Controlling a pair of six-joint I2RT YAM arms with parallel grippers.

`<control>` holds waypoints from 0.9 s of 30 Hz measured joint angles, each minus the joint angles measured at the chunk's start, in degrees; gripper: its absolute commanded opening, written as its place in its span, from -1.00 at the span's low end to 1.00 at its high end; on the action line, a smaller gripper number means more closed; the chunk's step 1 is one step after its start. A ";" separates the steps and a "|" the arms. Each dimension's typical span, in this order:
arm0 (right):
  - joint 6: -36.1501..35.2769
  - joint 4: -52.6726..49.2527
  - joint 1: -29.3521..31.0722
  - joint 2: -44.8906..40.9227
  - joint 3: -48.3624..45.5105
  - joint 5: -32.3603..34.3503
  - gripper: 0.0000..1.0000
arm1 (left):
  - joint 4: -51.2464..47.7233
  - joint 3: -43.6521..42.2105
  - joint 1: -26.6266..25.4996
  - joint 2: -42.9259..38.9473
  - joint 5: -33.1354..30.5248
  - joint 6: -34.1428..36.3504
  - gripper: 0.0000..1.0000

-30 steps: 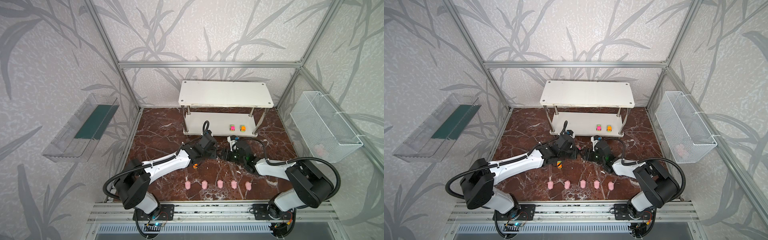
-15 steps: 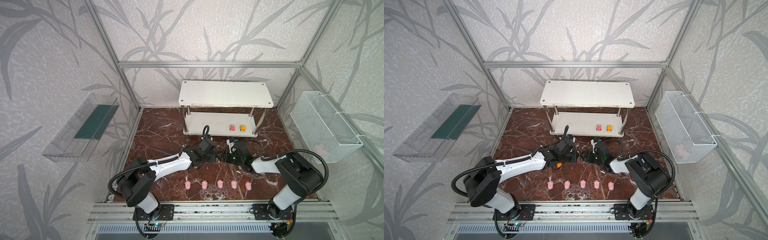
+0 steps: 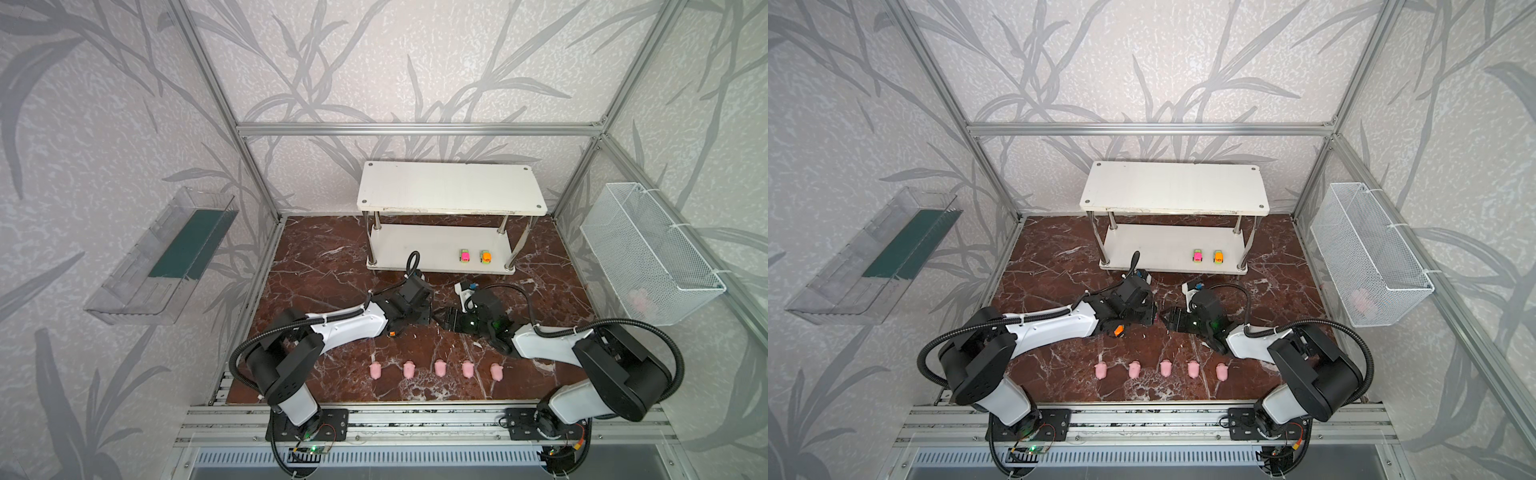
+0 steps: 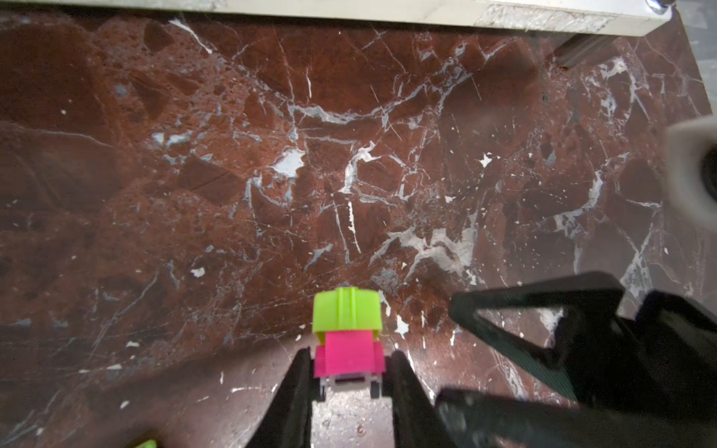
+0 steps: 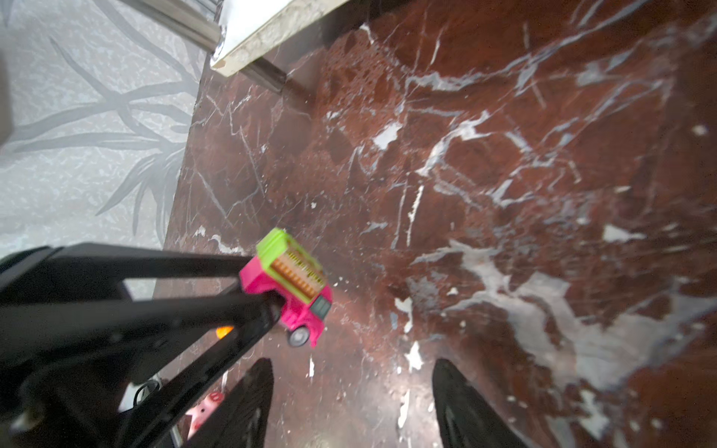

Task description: Place and organize the plastic toys onto the shelf

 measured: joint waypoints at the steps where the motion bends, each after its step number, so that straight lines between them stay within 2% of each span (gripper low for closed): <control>1: -0.02 -0.13 0.63 -0.28 0.00 0.09 0.32 | 0.00 0.13 0.02 0.22 0.02 0.22 -0.42; 10: 0.07 -0.44 1.70 4.87 0.52 0.39 0.32 | 0.15 1.75 0.33 0.90 0.85 0.79 -0.42; 27: 0.17 2.93 0.63 13.33 7.37 0.42 0.30 | 1.05 0.48 0.85 -0.72 1.33 0.63 -0.42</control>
